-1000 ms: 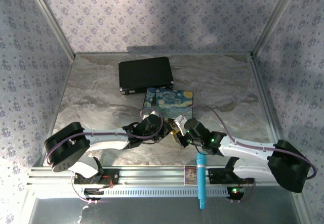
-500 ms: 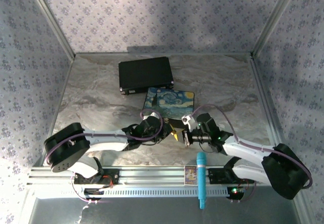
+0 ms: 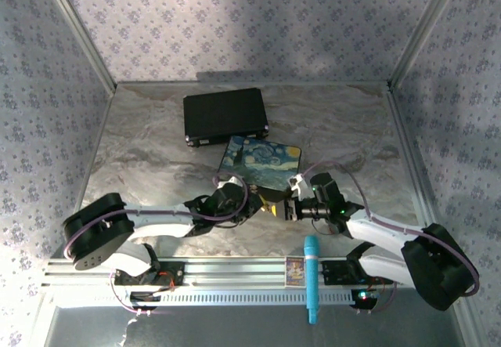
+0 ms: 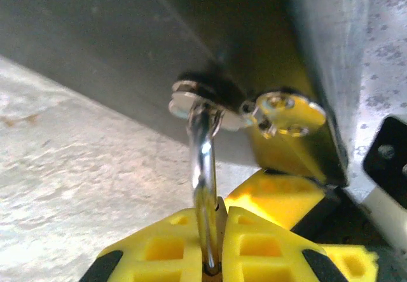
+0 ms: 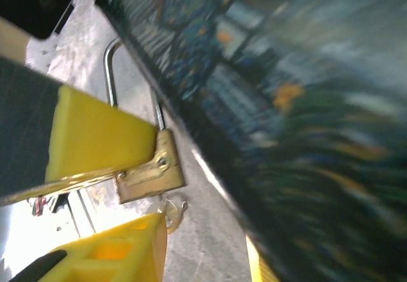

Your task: Unlock the padlock with the key

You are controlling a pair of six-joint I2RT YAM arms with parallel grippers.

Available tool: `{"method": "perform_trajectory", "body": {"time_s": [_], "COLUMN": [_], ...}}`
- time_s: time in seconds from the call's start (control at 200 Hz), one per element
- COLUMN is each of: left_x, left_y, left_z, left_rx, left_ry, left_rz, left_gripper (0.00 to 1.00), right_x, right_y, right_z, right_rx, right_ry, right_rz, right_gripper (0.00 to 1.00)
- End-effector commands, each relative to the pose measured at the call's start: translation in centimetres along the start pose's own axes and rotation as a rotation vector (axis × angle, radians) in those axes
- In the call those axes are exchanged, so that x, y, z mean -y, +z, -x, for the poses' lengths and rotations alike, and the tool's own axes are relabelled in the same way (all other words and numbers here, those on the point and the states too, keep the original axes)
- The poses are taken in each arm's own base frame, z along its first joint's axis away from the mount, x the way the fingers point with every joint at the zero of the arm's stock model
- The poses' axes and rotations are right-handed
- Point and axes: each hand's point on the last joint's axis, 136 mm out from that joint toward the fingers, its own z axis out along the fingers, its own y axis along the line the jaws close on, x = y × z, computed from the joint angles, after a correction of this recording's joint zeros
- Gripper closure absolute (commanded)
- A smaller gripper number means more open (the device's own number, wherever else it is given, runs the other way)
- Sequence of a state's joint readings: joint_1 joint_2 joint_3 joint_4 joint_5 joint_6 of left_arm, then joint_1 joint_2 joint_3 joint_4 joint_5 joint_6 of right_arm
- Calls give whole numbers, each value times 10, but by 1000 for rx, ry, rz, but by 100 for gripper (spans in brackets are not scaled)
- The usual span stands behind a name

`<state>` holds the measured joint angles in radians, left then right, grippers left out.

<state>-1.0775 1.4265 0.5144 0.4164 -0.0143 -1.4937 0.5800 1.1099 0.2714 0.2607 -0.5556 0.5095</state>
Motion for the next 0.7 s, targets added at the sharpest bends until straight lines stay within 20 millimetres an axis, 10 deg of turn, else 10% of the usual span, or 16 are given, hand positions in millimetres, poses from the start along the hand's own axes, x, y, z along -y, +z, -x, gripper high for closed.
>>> {"method": "perform_trajectory", "body": {"time_s": [0.0, 0.285, 0.435, 0.695], "left_x": [7, -8, -16, -45], "left_y": [-6, -6, -6, 2], "left_z": [-4, 3, 5, -1], "left_rx": [-4, 30, 37, -9], "left_ry": [15, 77, 110, 208], "left_rz": [-22, 69, 115, 251], "left_gripper": [100, 100, 100, 100], "right_x": [13, 8, 31, 48], "right_y": [-5, -38, -67, -34], "right_z": [1, 11, 24, 51], "right_rx": [29, 100, 148, 9], "right_ry": [64, 165, 249, 297], "right_rz": [-62, -190, -389, -482], "right_gripper": [57, 25, 23, 27]}}
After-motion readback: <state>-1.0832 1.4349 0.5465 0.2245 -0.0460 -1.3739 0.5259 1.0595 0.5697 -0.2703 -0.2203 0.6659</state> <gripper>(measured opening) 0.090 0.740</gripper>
